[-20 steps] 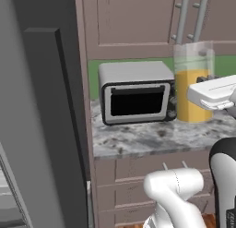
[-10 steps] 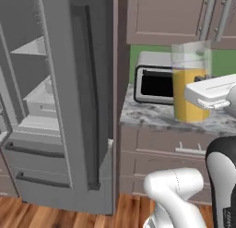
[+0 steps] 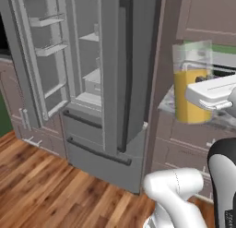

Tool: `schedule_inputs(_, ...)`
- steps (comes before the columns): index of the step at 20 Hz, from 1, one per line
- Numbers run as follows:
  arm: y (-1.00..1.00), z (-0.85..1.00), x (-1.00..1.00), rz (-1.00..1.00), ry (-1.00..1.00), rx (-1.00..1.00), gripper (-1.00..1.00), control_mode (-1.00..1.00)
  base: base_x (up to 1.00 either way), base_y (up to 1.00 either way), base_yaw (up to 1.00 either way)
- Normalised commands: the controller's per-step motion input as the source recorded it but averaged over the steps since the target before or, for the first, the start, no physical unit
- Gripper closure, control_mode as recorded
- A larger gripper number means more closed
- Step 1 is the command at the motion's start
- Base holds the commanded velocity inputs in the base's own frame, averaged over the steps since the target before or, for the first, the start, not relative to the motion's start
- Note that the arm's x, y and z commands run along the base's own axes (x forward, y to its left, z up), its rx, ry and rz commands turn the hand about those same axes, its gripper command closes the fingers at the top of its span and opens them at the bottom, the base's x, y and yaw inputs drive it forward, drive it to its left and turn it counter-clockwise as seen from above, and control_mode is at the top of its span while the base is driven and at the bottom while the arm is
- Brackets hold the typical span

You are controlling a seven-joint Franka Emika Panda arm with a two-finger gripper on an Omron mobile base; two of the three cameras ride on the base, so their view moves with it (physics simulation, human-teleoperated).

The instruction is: Move the kiwi and jam from the top shelf to the second highest shelf to make space. Then, place the pitcher from the counter on the cleared top shelf.

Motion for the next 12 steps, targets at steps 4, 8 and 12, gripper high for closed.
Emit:
schedule_inputs(4, 0.0, 0.0, 0.0, 0.0, 0.0, 0.0, 1.0, 1.0, 0.12, 0.49, 0.51)
schedule_inputs(8, 0.0, 0.0, 0.0, 0.0, 0.0, 0.0, 1.0, 1.0, 0.36, 0.78, 0.43)
schedule_inputs(12, 0.0, 0.0, 0.0, 0.0, 0.0, 0.0, 1.0, 1.0, 0.46, 0.94, 0.34)
